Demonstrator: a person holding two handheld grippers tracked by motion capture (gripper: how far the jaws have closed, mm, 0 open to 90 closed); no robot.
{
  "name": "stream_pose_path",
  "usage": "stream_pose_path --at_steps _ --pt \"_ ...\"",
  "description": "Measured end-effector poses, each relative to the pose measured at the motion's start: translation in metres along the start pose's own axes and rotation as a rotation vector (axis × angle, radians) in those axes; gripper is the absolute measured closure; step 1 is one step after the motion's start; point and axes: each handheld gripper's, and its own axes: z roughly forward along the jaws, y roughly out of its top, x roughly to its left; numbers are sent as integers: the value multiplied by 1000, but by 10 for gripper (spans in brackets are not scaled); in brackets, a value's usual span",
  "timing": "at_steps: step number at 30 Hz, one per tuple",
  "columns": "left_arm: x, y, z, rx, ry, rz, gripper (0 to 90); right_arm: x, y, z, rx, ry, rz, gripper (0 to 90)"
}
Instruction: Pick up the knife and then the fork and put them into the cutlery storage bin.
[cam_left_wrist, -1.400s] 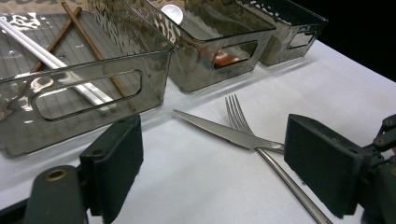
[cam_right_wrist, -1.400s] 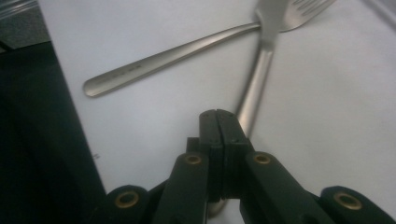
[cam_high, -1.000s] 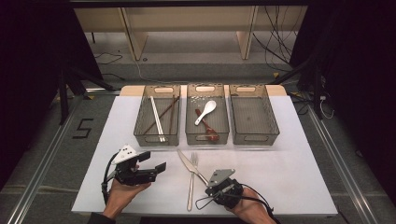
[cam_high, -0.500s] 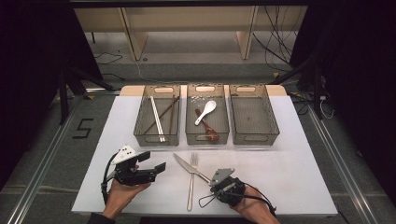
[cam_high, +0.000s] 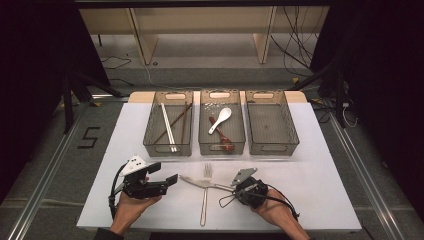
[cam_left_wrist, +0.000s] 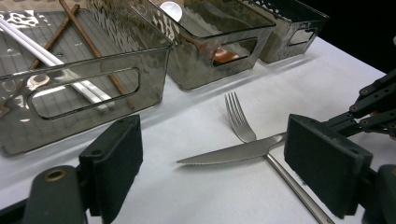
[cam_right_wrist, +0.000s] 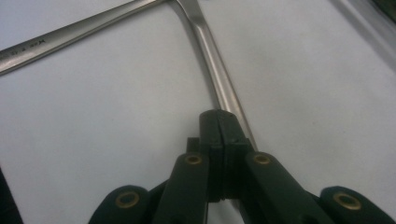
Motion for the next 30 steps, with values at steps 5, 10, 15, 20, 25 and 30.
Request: stream_pose_path --at_steps 5,10,15,20,25,30 --pt "0 0 0 -2 1 0 192 -12 12 -9 -1 38 3 736" --pt "0 0 0 -3 1 0 192 -17 30 -4 80 78 -26 516" --pt "1 0 -1 -3 1 -2 192 -19 43 8 158 88 -59 465" --pt "1 0 -1 -3 -1 -1 192 -21 48 15 199 92 -70 513" --pt "0 0 0 -4 -1 -3 191 -21 51 19 226 100 -92 601" --pt "0 0 0 -5 -2 -5 192 -19 53 19 239 111 -103 692"
